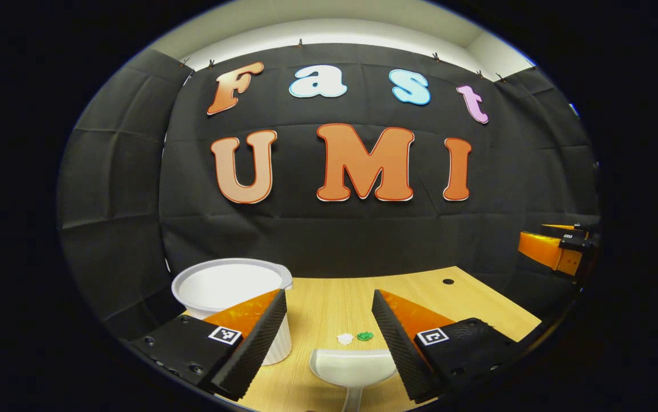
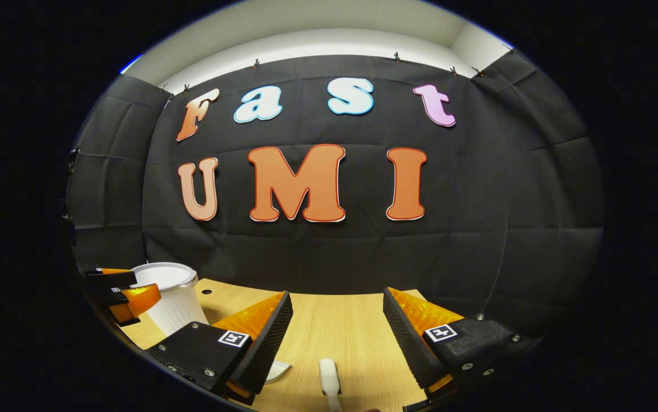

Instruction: Pick up the small broom and dustpan from the desktop, sweep the trash into the dustpan with the broom, and then empty the trash into the garbage bin.

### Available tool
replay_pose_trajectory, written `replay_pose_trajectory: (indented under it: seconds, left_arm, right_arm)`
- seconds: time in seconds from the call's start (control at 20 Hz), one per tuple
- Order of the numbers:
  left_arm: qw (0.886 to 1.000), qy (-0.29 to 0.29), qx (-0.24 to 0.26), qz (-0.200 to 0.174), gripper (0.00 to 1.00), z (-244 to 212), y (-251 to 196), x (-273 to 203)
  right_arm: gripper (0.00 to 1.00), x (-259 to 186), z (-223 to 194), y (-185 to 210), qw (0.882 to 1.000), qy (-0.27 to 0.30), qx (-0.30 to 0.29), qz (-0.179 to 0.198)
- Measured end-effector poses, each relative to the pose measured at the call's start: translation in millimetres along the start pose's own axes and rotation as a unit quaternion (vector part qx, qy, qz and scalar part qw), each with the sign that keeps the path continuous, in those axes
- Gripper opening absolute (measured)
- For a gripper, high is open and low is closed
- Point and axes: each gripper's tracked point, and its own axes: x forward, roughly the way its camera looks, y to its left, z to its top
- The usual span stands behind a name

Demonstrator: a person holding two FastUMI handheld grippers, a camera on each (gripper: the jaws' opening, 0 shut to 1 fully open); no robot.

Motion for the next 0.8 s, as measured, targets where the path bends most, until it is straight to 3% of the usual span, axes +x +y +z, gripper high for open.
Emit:
replay_pose_trajectory:
  seconds: [0.4,0.65,0.8]
  left_arm:
    - [0.999,0.038,-0.002,-0.013,0.95,-24,5,4]
    - [0.99,0.133,-0.012,-0.042,0.95,-86,-5,9]
    - [0.974,0.213,-0.033,-0.067,0.95,-124,-14,6]
  right_arm:
    - [0.95,10,-14,13,1.0,0.02,-0.005,0.013]
    - [0.95,15,-32,13,0.999,0.037,-0.004,0.012]
    - [0.95,16,-47,6,0.999,0.052,0.001,0.008]
